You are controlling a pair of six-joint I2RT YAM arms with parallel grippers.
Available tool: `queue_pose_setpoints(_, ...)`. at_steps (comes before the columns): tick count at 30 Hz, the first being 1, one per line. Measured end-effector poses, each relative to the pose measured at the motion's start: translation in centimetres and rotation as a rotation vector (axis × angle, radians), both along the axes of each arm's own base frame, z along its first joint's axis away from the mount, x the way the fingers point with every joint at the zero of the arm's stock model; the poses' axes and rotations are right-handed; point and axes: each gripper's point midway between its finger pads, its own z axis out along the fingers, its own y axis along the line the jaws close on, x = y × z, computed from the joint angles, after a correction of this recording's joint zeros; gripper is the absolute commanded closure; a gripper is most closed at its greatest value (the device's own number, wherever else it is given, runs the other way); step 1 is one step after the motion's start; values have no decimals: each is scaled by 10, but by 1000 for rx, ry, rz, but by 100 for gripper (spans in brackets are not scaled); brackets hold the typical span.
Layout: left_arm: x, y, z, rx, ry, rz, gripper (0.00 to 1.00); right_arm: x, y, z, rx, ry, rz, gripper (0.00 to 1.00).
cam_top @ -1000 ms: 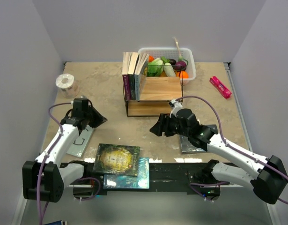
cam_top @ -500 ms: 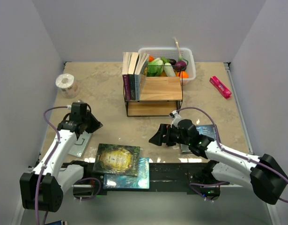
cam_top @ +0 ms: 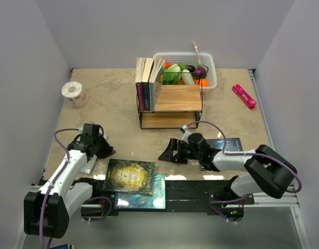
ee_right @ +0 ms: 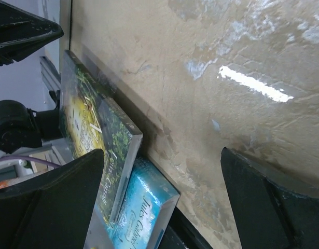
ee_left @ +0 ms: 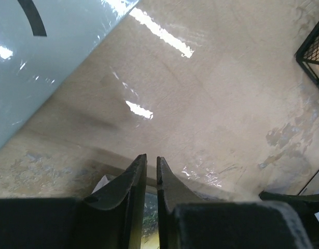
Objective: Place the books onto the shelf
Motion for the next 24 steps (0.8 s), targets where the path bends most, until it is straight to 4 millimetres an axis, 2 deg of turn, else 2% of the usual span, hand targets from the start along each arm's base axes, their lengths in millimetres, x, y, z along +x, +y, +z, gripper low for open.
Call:
queue_pose_setpoints(4, -8, -2, -5, -13, 6, -5, 82, -10, 14, -2, 32, 0, 59, 1)
queue_pose_setpoints(7, -7, -2, -3, -16, -7, -6, 83, -23, 33, -1, 55, -1, 133, 2)
queue_pose_setpoints(11, -7, -3, -2, -18, -10, -7, 83, -41, 62, -1, 80, 2, 237, 10)
queue_pose_setpoints(12, -7, -3, -2, -18, -11, -8, 83, -45, 68, -2, 86, 3, 258, 19)
queue_pose_setpoints(14, -7, -3, -2, -18, -12, -11, 83, -54, 77, -3, 100, 3, 299, 28)
queue_pose_setpoints(15, -7, -4, -2, -20, -13, -12, 83, -57, 79, -5, 103, 7, 308, 36)
queue_pose_setpoints(18, -7, -4, -1, -22, -17, -13, 83, -61, 80, -12, 106, 27, 319, 51)
queue_pose_setpoints(19, -7, -4, -1, -22, -17, -14, 83, -62, 80, -14, 108, 30, 316, 61)
queue_pose_setpoints(21, -7, -4, -1, -22, -17, -16, 83, -63, 76, -15, 123, 34, 304, 73)
queue_pose_setpoints(22, -7, -5, -1, -22, -17, -16, 83, -63, 75, -14, 135, 35, 296, 83)
queue_pose_setpoints(24, -7, -5, -1, -22, -16, -18, 83, -62, 75, -4, 195, 38, 268, 95)
